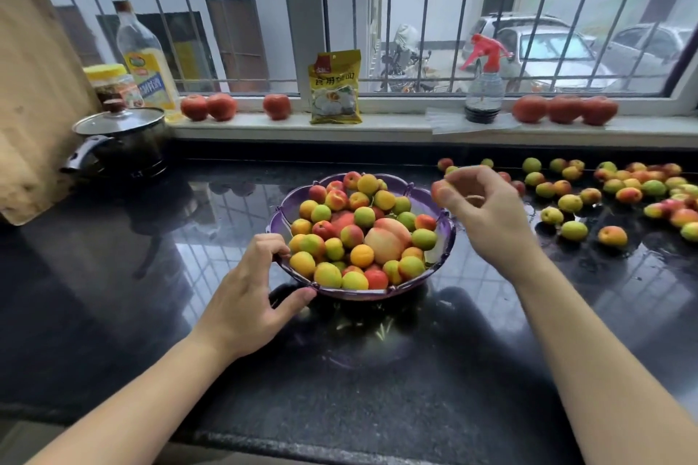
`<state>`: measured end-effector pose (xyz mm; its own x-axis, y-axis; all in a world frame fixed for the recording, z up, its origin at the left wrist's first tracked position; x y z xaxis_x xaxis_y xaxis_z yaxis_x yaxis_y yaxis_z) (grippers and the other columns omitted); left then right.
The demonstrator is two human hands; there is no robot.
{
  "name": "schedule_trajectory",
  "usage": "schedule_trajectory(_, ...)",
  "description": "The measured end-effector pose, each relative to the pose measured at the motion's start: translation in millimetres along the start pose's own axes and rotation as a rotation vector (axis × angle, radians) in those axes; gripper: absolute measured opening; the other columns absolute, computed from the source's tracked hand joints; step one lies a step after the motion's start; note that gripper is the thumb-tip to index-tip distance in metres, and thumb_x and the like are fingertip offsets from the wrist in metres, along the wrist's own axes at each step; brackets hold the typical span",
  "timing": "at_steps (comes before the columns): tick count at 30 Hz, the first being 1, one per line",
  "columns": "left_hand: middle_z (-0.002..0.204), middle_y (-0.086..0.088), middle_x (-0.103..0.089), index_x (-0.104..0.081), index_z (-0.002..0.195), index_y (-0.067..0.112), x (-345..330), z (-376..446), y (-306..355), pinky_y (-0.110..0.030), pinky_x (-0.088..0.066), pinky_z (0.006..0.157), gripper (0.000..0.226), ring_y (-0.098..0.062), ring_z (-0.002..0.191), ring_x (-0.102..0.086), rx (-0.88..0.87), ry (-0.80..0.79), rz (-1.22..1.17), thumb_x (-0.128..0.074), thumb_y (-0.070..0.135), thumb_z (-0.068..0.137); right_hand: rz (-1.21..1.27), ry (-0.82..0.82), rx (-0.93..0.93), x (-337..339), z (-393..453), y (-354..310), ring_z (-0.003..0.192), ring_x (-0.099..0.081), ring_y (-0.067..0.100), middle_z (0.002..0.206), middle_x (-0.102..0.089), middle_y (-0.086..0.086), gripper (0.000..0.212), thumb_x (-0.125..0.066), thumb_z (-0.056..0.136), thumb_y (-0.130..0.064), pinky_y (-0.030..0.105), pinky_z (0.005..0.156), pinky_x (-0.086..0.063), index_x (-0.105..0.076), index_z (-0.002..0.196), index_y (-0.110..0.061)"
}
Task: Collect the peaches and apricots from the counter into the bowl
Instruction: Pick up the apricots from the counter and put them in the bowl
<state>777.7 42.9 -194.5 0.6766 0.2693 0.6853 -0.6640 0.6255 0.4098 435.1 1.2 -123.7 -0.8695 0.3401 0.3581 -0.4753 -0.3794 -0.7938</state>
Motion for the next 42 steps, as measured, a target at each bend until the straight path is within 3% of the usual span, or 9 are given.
schedule_trajectory(6, 0.122, 0.007, -0.048, -0.054, 0.115, 0.016, -0.3, 2.2, -0.3, -0.039, -0.060, 0.075, 0.062, -0.008, 0.100, -0.052, -0.010, -0.001, 0.044, -0.052, 0.074, 0.095, -0.038, -0.150, -0.028, -37.4, 4.5, -5.9, 0.101, -0.062, 0.003, 0.105, -0.068, -0.009, 0.017, -0.071, 0.094, -0.024, 0.017, 0.083, -0.048, -0.065, 0.109, -0.020)
schedule_trajectory(10, 0.122, 0.007, -0.047, -0.053, 0.112, 0.018, 0.1, 2.7, -2.3, -0.041, -0.060, 0.070, 0.061, -0.010, 0.098, -0.052, -0.006, -0.003, 0.068, -0.050, 0.077, 0.094, -0.037, 0.157, -0.065, -12.0, 9.0, 19.5, 0.085, -0.061, -0.001, 0.091, -0.068, -0.010, 0.005, -0.063, 0.097, -0.023, 0.010, 0.071, -0.044, -0.068, 0.098, -0.023)
schedule_trajectory(12, 0.119, 0.008, -0.047, -0.052, 0.110, 0.019, -1.0, 3.0, -1.6, -0.037, -0.059, 0.067, 0.061, -0.010, 0.094, -0.052, -0.014, 0.004, 0.088, -0.049, 0.078, 0.094, -0.127, 0.301, -0.167, 4.8, 7.6, 43.1, 0.080, -0.059, 0.005, 0.090, -0.068, -0.003, 0.008, -0.060, 0.096, -0.019, 0.021, 0.070, -0.046, -0.067, 0.094, -0.022)
schedule_trajectory(18, 0.109, 0.010, -0.048, -0.052, 0.103, 0.020, 0.4, 2.2, 2.3, -0.012, -0.043, 0.071, 0.056, -0.006, 0.086, -0.050, -0.068, 0.048, 0.092, -0.055, 0.075, 0.093, -0.322, 0.370, -0.539, 24.3, 9.3, 96.2, 0.109, -0.053, 0.031, 0.132, -0.053, 0.015, 0.036, -0.051, 0.090, -0.011, 0.036, 0.090, -0.044, -0.061, 0.124, -0.015)
schedule_trajectory(25, 0.117, 0.006, -0.049, -0.056, 0.109, 0.016, 1.7, 3.2, 1.7, -0.037, -0.059, 0.070, 0.061, -0.014, 0.092, -0.057, -0.039, 0.013, 0.033, -0.053, 0.075, 0.093, -0.887, -0.018, -0.444, 1.2, 35.8, 101.4, 0.131, -0.048, 0.037, 0.163, -0.020, 0.001, 0.066, -0.045, 0.095, -0.031, 0.045, 0.095, -0.043, -0.021, 0.157, -0.025)
schedule_trajectory(29, 0.111, 0.006, -0.049, -0.055, 0.103, 0.016, 1.0, 3.4, 1.3, -0.038, -0.059, 0.067, 0.061, -0.017, 0.089, -0.057, -0.027, -0.003, 0.029, -0.053, 0.076, 0.093, -0.979, 0.056, -0.360, -0.9, 39.2, 111.7, 0.113, -0.057, 0.043, 0.143, -0.042, 0.011, 0.042, -0.043, 0.095, -0.025, 0.042, 0.078, -0.039, -0.043, 0.136, -0.015)
schedule_trajectory(33, 0.110, 0.007, -0.048, -0.054, 0.103, 0.016, 0.6, 3.1, 1.1, -0.033, -0.059, 0.068, 0.059, -0.013, 0.089, -0.056, -0.029, -0.003, 0.031, -0.053, 0.075, 0.093, -0.924, 0.157, -0.356, 2.6, 38.1, 115.7, 0.098, -0.060, 0.045, 0.124, -0.042, 0.017, 0.027, -0.056, 0.093, -0.020, 0.041, 0.069, -0.037, -0.048, 0.117, -0.011)
schedule_trajectory(39, 0.110, 0.006, -0.048, -0.054, 0.103, 0.016, 0.5, 3.3, 1.7, -0.036, -0.059, 0.066, 0.060, -0.014, 0.089, -0.056, -0.022, -0.008, 0.032, -0.052, 0.075, 0.093, -0.753, 0.240, -0.395, 15.6, 32.1, 108.8, 0.101, -0.057, 0.039, 0.121, -0.050, 0.017, 0.034, -0.065, 0.095, -0.036, 0.036, 0.075, -0.036, -0.063, 0.115, -0.008)
schedule_trajectory(42, 0.110, 0.006, -0.048, -0.054, 0.104, 0.016, 1.2, 2.7, 2.8, -0.035, -0.060, 0.067, 0.060, -0.014, 0.089, -0.057, -0.021, -0.009, 0.036, -0.051, 0.075, 0.094, -0.464, 0.316, -0.215, 20.9, 30.9, 79.3, 0.096, -0.056, 0.026, 0.111, -0.060, 0.012, 0.031, -0.065, 0.094, -0.039, 0.030, 0.080, -0.037, -0.069, 0.108, -0.011)
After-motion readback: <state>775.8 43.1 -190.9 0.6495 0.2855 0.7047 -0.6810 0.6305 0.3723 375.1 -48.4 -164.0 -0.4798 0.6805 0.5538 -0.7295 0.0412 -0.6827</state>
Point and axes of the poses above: each hand's wrist, its own z-axis towards the middle knuckle, its own x-axis out of the back of the hand, y = z × x, the point moved 2 cm from there along z, towards the middle knuckle
